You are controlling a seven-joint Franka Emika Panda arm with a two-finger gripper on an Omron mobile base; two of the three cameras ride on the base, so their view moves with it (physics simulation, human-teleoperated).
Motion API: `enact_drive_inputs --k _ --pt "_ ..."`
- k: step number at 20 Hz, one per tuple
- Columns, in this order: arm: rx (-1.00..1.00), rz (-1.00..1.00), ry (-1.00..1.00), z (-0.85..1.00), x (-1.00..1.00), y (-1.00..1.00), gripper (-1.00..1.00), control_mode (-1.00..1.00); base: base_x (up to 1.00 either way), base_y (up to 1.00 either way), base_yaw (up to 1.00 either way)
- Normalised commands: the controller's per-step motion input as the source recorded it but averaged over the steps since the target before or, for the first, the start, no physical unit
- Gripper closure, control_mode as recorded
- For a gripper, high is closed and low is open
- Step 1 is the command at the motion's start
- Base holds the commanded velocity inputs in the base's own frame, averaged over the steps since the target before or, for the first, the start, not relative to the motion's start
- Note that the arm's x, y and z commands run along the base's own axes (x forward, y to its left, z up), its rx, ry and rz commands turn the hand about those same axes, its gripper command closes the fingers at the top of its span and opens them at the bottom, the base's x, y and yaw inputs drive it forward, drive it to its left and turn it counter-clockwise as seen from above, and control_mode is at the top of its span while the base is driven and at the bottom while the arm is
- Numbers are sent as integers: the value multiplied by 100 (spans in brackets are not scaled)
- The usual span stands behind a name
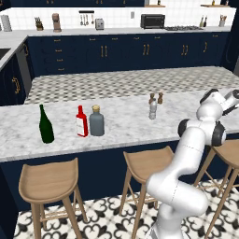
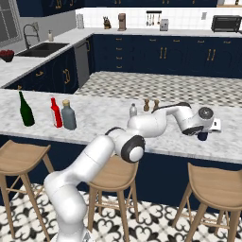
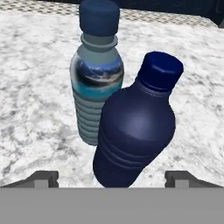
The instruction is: Move the plastic bottles in the middle to the plastics group, and the glass bottles in the middle to the glass group.
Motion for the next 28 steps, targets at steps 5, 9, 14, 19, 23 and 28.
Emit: enact_drive_inputs --k 5,9,14,19,23,28 --pt "0 0 0 17 -4 0 -100 -100 0 0 0" --pt "0 0 0 20 -15 0 -100 -100 0 0 0" --pt "0 0 -3 27 -72 6 -100 -100 0 0 0" --pt "0 0 -8 21 -99 51 -100 -100 0 0 0" --pt "-5 0 -3 38 -93 98 -100 -100 0 0 0" --pt "-17 0 1 50 -44 100 -100 -100 0 0 0"
